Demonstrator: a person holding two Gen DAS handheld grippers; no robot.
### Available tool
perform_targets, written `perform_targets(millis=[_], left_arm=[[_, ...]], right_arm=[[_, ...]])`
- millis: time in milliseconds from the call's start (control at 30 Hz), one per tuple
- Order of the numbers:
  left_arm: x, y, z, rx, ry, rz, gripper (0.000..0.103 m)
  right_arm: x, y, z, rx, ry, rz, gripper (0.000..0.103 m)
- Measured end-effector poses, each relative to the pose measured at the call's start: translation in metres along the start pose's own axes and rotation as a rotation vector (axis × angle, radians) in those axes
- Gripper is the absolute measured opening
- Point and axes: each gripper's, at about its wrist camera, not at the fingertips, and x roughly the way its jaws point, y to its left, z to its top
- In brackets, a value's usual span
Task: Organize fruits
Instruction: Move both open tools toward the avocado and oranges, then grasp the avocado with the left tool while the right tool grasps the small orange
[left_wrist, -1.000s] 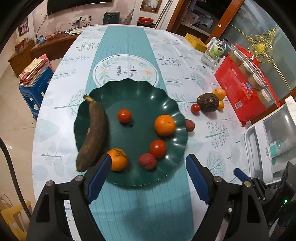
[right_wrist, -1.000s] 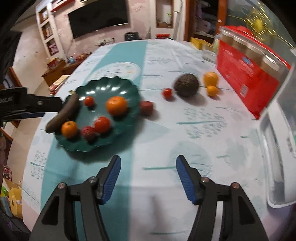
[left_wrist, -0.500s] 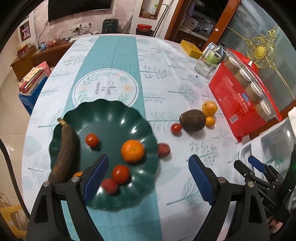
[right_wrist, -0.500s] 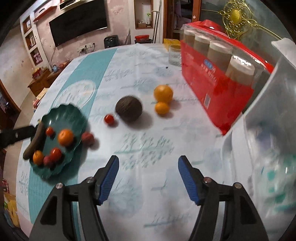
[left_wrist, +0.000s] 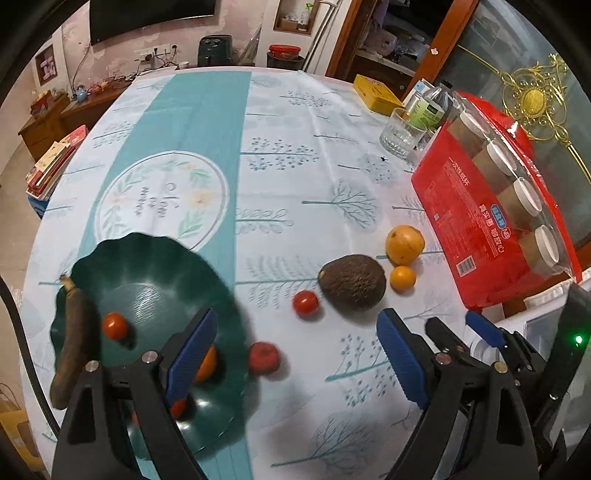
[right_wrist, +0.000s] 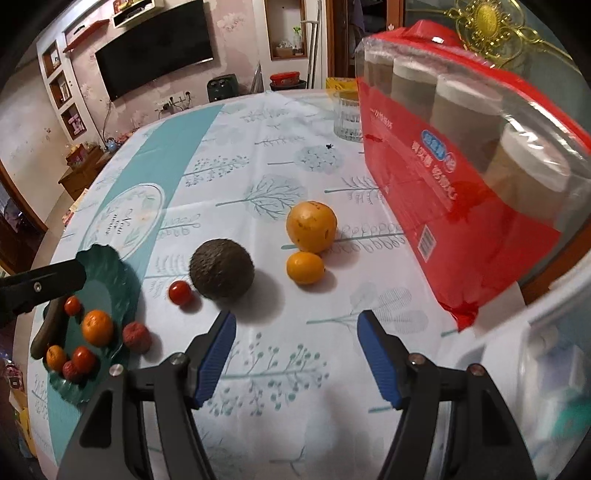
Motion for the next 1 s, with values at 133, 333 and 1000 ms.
perform_targets(millis=[133,333,1000], left_arm=[[0.018,-0.011,0.007,-0.005,0.020,-0.008,0.087],[0.046,-0.024,0.016,-0.003,0.047,-0.017,0.087],[0.119,-0.036,0.021,0.006,0.050,-0.122,0.087]], right_arm=[[0.018,-0.007,0.013,0.025,0.020,0.024,0.069],[0.045,-0.013,0.021,0.045,0.055,0.036,0.069],[0.082,-0.005,0.013,-0.073,-0.034,0.025,0.063]])
